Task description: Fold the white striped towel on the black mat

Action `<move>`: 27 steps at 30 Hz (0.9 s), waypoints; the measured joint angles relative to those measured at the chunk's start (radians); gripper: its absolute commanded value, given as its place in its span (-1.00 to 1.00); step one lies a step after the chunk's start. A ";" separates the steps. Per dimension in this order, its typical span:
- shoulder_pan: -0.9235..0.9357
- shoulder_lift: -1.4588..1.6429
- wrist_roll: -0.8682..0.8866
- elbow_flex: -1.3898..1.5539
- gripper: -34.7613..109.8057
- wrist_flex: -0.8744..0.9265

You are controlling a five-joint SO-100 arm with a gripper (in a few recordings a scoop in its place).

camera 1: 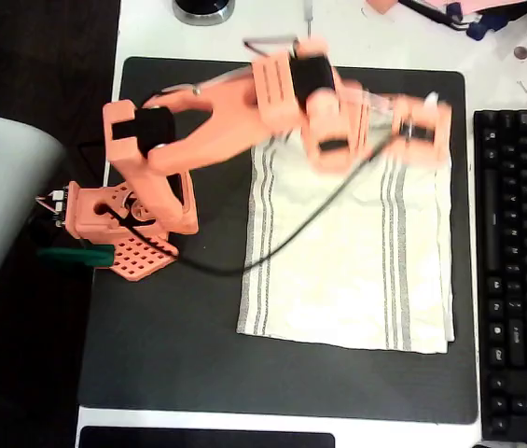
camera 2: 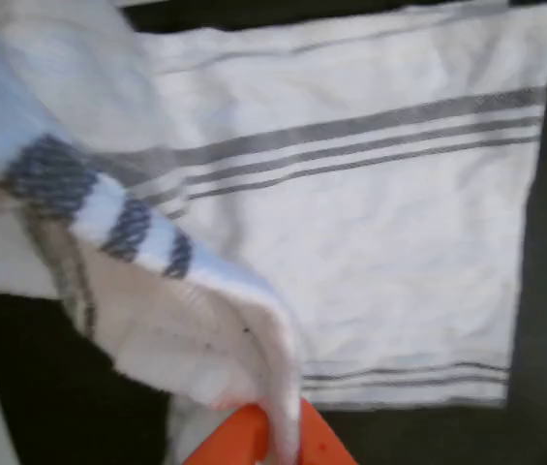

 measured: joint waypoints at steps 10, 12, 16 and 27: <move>0.445 -0.110 -0.281 0.089 -0.52 -0.201; 0.506 -0.155 -0.319 0.121 -0.52 -0.262; 0.565 -0.218 -0.377 0.161 -0.52 -0.399; 0.634 -0.222 -0.448 0.299 -0.26 -0.534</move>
